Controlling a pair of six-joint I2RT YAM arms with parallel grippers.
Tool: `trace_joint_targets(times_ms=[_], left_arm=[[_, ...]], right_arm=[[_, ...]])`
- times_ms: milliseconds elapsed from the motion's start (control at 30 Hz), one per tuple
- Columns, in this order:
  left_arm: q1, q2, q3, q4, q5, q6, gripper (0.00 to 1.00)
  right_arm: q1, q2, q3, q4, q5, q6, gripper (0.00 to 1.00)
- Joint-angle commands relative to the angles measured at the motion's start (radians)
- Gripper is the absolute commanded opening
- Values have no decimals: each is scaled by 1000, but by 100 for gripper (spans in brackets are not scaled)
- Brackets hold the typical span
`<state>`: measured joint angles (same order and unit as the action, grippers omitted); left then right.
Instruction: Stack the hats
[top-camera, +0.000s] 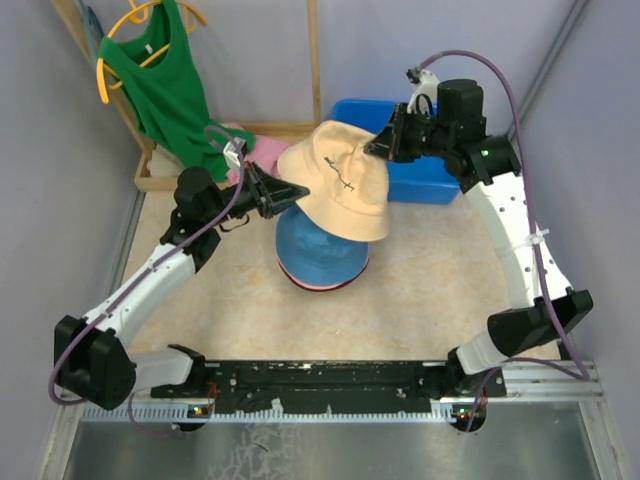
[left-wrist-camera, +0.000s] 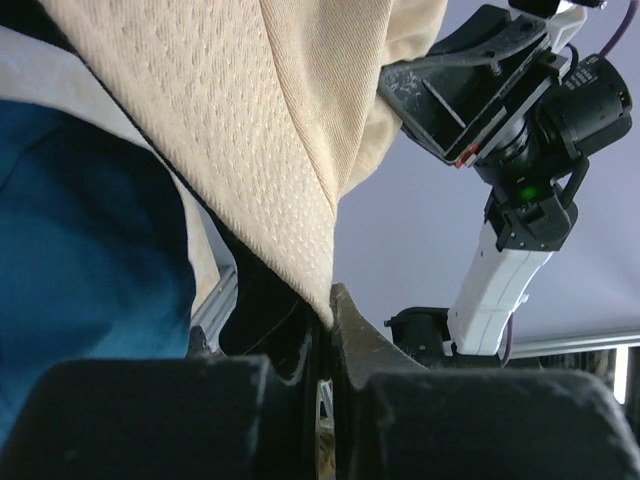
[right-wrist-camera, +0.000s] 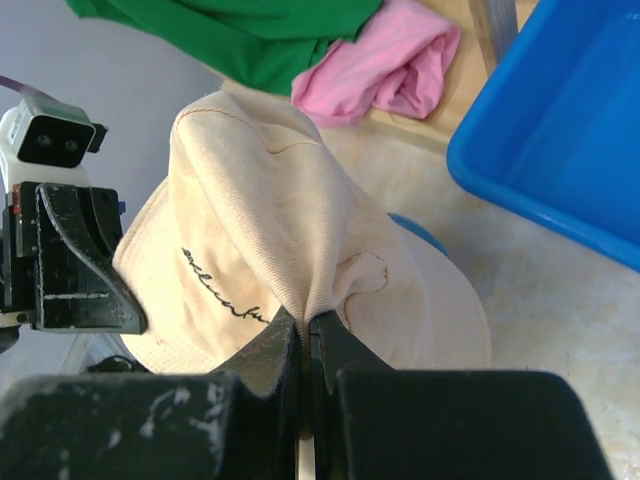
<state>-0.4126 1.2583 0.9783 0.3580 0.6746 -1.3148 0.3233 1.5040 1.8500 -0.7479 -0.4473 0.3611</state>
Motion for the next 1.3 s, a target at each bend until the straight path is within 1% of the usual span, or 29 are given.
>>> trace_joint_targets(times_ms=[0, 100, 333, 433, 500, 600, 700, 800, 833, 867, 900, 933, 967, 1000, 1033, 1100, 1133, 1267], left_arm=[[-7, -74, -87, 32, 18, -23, 2], [-7, -117, -131, 4, 21, -13, 1], [9, -241, -216, -153, -24, 63, 1], [37, -295, -248, -236, -38, 88, 1], [52, -318, -255, -324, -53, 119, 0], [62, -331, -271, -415, -76, 181, 0], [69, -332, -301, -458, -90, 234, 0], [75, -334, -352, -461, -108, 258, 0], [78, -336, -366, -456, -115, 261, 0], [83, -338, -378, -451, -116, 261, 0], [89, -337, -388, -438, -115, 260, 0], [93, -335, -395, -425, -116, 263, 0], [97, -332, -397, -419, -118, 265, 0], [101, -327, -398, -415, -117, 270, 0], [104, -320, -397, -406, -116, 277, 0], [111, -304, -395, -394, -109, 280, 0], [112, -297, -394, -384, -104, 282, 0], [117, -259, -380, -362, -85, 292, 0]], right_arm=[[39, -49, -36, 49, 5, -29, 0], [72, -50, -53, 44, 9, -31, 0], [169, -68, -100, 41, 25, -20, 0], [211, -88, -156, 51, 37, -6, 0], [229, -107, -207, 66, 43, 3, 0], [235, -141, -281, 96, 40, 24, 0], [238, -160, -315, 106, 37, 34, 5], [240, -176, -347, 122, 43, 39, 13], [240, -180, -357, 129, 44, 39, 17], [240, -184, -368, 136, 44, 41, 28], [240, -189, -376, 144, 45, 45, 35], [240, -195, -381, 151, 47, 49, 39], [240, -200, -381, 154, 57, 53, 45], [239, -207, -375, 147, 78, 54, 53], [237, -214, -368, 140, 106, 47, 59], [212, -229, -356, 122, 159, 44, 66], [177, -239, -362, 127, 157, 55, 68], [-31, -291, -452, 196, 25, 112, 72]])
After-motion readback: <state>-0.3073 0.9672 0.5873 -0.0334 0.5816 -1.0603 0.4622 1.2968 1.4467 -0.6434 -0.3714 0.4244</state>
